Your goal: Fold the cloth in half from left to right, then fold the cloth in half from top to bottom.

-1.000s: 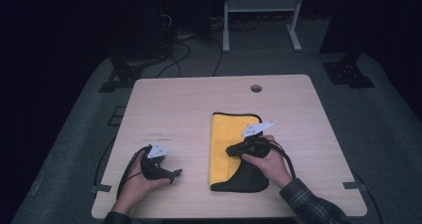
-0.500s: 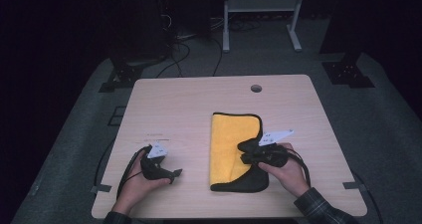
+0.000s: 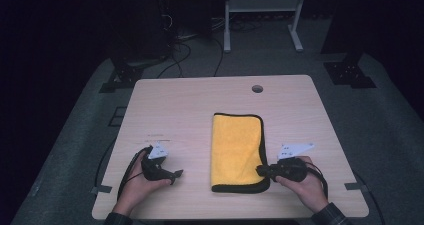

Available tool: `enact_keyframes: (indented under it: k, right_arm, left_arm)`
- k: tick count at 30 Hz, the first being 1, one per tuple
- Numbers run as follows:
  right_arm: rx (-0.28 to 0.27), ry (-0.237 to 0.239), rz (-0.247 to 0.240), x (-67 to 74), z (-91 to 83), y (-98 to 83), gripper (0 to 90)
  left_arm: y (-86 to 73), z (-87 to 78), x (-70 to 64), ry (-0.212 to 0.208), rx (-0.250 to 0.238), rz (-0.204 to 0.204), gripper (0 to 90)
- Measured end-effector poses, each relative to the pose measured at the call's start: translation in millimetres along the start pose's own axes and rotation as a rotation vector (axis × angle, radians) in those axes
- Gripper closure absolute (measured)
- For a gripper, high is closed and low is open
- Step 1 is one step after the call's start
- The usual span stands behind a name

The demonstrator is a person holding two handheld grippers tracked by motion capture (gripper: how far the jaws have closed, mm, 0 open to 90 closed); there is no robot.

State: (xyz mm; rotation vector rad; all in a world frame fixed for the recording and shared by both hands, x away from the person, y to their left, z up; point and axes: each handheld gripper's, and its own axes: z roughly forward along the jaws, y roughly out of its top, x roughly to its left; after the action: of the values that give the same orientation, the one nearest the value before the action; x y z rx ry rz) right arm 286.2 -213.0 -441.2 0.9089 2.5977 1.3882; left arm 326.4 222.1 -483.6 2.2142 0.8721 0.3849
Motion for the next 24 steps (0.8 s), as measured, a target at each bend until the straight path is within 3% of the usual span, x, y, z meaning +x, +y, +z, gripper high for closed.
enact_keyframes:
  k: [7, 12, 19, 24]
  right_arm:
    - [0.026, -0.012, 0.029, 2.9, -11.3, -21.2, 81.5]
    - [0.065, -0.012, 0.043, 1.6, -11.9, -36.3, 70.7]
    - [-0.028, -0.049, 0.028, -4.7, -27.0, -34.6, 58.2]
    - [-0.087, -0.072, 0.022, -13.7, -31.6, -26.5, 51.3]
  left_arm:
    - [0.0, 0.0, -0.1, 0.001, 0.0, -0.001, 0.0]
    - [0.0, 0.0, -0.2, 0.002, 0.0, -0.001, 0.0]
    - [-0.2, -0.3, -0.5, 0.001, -0.005, 0.0, 0.0]
    - [2.2, -4.6, 0.9, -0.001, -0.007, -0.011, 12.6]
